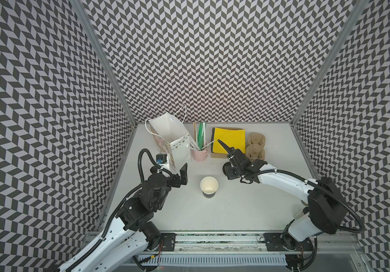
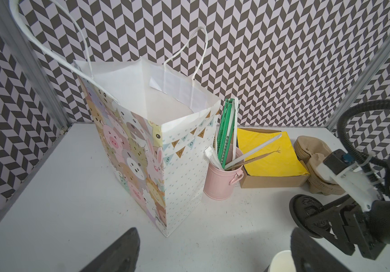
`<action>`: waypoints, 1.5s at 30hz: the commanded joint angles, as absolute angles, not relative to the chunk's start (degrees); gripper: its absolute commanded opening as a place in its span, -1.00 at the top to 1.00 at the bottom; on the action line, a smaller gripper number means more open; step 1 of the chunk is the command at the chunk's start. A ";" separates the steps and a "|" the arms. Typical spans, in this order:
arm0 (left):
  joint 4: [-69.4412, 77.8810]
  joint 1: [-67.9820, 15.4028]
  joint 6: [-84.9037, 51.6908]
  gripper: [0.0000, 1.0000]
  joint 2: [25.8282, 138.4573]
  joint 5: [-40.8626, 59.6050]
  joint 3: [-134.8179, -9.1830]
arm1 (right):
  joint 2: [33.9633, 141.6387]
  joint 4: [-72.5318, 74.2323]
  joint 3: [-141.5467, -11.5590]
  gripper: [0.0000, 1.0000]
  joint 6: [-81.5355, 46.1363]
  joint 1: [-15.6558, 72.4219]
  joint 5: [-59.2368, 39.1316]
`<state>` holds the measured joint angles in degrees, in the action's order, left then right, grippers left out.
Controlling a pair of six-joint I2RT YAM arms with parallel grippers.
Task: Pack the takeout coffee
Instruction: 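Lift the black lid with the right gripper and carry it over the paper cup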
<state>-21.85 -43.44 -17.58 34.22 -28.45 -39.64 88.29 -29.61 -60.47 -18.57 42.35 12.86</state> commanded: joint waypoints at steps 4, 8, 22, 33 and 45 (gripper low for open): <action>-20.56 -43.05 -17.14 -1.00 34.01 -27.75 -39.11 | 81.36 -33.89 -60.67 -0.24 -20.60 46.68 15.26; -20.65 -42.98 -17.14 -1.00 33.93 -27.77 -39.13 | 78.04 -35.05 -61.71 -0.24 -20.64 50.57 13.87; -21.07 -42.93 -17.39 -1.00 32.92 -29.71 -39.28 | 79.95 -37.00 -66.47 -0.23 -22.27 62.50 13.16; -21.36 -42.72 -17.76 -1.00 31.40 -32.62 -39.14 | 88.27 -37.97 -71.22 -0.23 -21.18 64.47 14.18; -21.27 -42.54 -17.75 -1.00 31.38 -32.34 -39.02 | 92.76 -40.61 -73.73 -0.23 -20.74 65.04 17.58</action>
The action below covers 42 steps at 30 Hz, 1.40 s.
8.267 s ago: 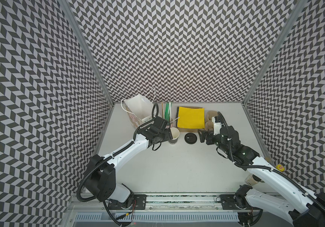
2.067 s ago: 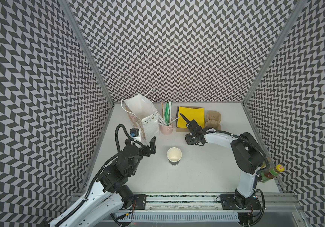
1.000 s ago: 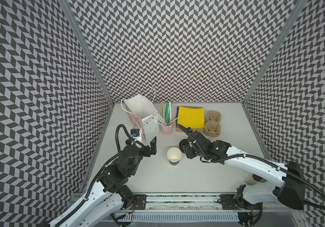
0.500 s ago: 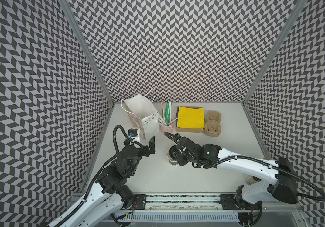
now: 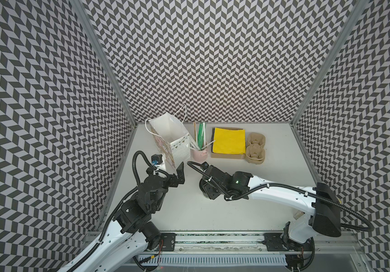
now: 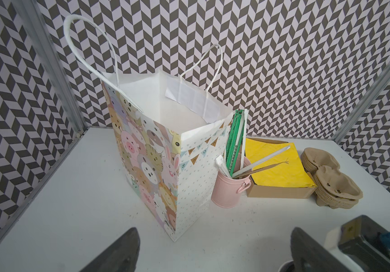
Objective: Pack the takeout coffee
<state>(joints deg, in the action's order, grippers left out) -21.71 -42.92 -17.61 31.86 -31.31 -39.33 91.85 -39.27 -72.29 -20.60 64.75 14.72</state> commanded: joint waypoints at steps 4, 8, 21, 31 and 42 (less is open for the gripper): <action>-21.18 -42.45 -17.67 -1.00 31.60 -31.97 -39.03 | 93.51 -41.88 -74.67 -0.23 -20.79 65.04 18.64; -21.18 -42.41 -17.58 -1.00 31.47 -31.90 -39.00 | 94.04 -42.08 -75.03 -0.23 -20.73 65.04 18.15; -21.09 -42.36 -17.42 -1.00 31.57 -31.30 -38.78 | 94.90 -41.10 -71.98 -0.23 -20.92 65.04 16.99; -21.77 -41.79 -17.84 -0.96 35.41 -24.33 -39.46 | 95.67 -41.92 -70.31 -0.21 -20.66 64.86 15.81; -32.40 -38.99 -30.12 -0.93 49.31 -8.49 -45.18 | 92.70 -42.83 -69.03 -0.22 -18.73 64.69 14.23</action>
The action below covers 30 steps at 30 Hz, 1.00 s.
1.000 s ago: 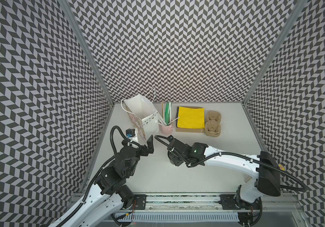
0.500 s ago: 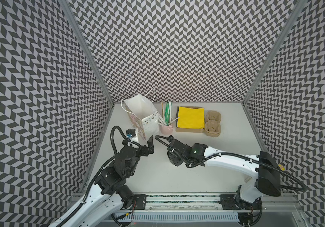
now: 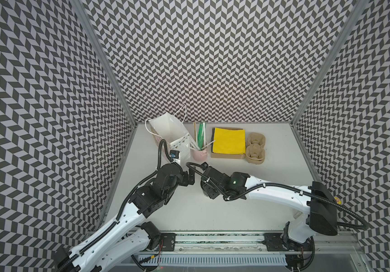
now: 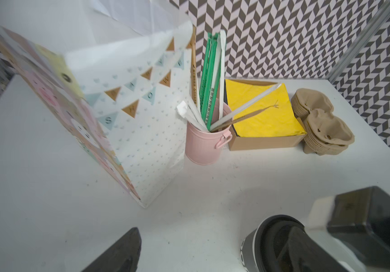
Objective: Pack the takeout coffee
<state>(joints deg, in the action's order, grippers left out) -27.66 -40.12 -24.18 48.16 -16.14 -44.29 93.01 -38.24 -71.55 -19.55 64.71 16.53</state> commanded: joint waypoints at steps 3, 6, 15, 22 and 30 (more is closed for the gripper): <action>-31.67 -38.85 -34.08 -0.90 50.69 -4.00 -43.25 | 92.02 -42.88 -69.23 -0.23 -18.62 64.60 14.12; -30.74 -38.35 -37.29 -0.88 50.55 -1.45 -41.24 | 92.02 -43.07 -69.43 -0.23 -18.28 64.60 13.89; -26.83 -37.80 -43.61 -0.79 50.08 3.36 -33.89 | 92.28 -42.94 -69.50 -0.23 -17.69 64.55 13.62; -21.93 -37.35 -45.92 -0.78 50.60 6.66 -31.86 | 92.80 -42.74 -69.30 -0.23 -17.40 64.60 12.74; -20.22 -35.79 -45.97 -0.77 53.81 7.65 -32.53 | 92.73 -42.65 -69.34 -0.22 -17.23 64.60 11.80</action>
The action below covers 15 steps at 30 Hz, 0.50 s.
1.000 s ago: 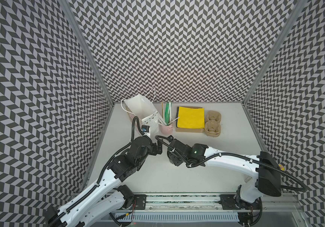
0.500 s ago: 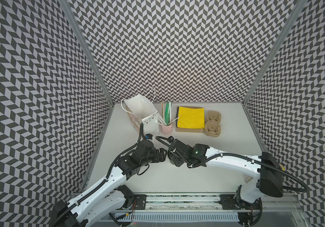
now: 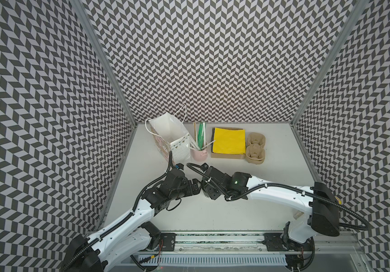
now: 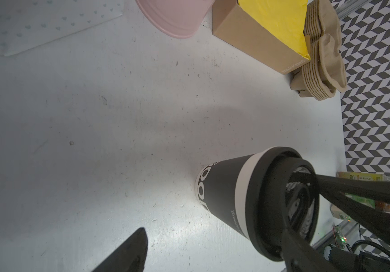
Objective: Pack the takeout coffee
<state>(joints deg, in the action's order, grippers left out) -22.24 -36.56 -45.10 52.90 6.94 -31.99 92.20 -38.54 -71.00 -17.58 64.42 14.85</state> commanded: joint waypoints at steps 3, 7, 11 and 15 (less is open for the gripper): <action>-19.78 -34.80 -45.88 -0.73 54.71 7.24 -32.17 | 92.42 -42.47 -69.02 -0.23 -17.08 64.60 11.72; -18.88 -32.51 -45.70 -0.70 55.28 8.06 -32.02 | 92.46 -42.38 -68.64 -0.22 -16.96 64.60 11.29; -17.36 -32.17 -45.53 -0.69 56.56 9.12 -31.64 | 92.41 -42.04 -68.25 -0.23 -16.87 64.60 11.01; -16.04 -32.17 -45.73 -0.67 57.66 9.88 -30.51 | 92.44 -41.77 -68.03 -0.23 -16.55 64.60 10.74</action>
<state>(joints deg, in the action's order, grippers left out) -18.44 -32.32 -45.10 57.25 8.82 -31.75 91.83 -37.69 -70.30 -16.93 64.36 14.35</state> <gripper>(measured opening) 0.839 0.615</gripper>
